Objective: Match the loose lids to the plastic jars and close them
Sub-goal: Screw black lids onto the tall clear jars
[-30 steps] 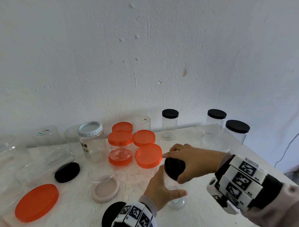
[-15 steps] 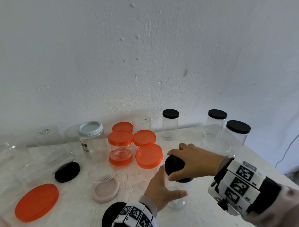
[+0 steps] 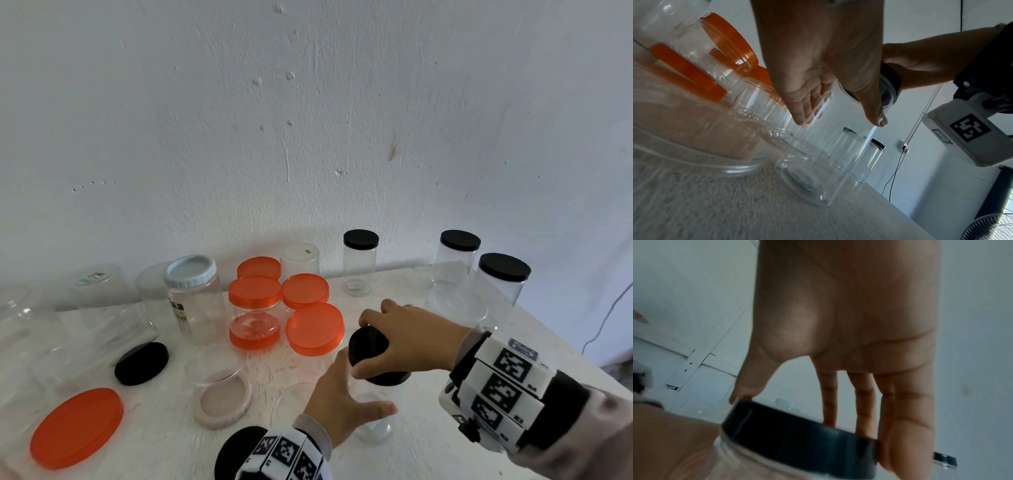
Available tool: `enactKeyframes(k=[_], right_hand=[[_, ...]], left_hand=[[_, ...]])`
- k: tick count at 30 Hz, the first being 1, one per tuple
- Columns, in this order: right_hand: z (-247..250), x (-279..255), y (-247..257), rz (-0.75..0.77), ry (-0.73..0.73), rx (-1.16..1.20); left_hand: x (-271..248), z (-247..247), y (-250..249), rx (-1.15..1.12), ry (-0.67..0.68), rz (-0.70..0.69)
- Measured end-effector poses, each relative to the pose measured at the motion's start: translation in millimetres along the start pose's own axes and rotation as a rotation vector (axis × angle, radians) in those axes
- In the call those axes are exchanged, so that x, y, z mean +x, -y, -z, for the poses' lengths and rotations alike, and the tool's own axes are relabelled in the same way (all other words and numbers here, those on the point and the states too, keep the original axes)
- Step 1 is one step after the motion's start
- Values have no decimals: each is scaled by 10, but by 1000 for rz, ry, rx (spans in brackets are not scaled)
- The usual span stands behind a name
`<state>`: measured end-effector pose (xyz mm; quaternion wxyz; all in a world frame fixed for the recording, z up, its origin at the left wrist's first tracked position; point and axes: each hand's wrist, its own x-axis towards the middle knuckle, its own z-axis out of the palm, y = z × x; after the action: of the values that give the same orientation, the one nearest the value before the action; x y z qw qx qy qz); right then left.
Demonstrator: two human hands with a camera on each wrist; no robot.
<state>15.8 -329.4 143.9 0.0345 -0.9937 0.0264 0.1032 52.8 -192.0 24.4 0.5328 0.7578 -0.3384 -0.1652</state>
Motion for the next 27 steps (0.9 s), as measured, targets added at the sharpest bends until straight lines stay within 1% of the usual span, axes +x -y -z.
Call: enactKeyframes(k=[2,4,6,9,17,19,23,27], right_hand=[[27,-17,-18,32,61,35],[75,-41,-37,97,154,73],[115,-56,-42,147,198,74],[129,-49,-40,156,180,62],[34,-7,6,51,59,20],[49,-13,0,56,78,32],[125,-41,-48,131,189,76],[162,-32,-64,163,185,91]], left_hand=[[3,-3,6,4,-4,-1],[5,-4,7,16,-13,3],[9,-4,8,31,-16,-1],[6,-3,0,41,-22,-5],[7,-10,25,13,-10,-3],[7,-9,26,12,-5,1],[13,-2,13,23,-11,12],[10,-7,7,35,-11,13]])
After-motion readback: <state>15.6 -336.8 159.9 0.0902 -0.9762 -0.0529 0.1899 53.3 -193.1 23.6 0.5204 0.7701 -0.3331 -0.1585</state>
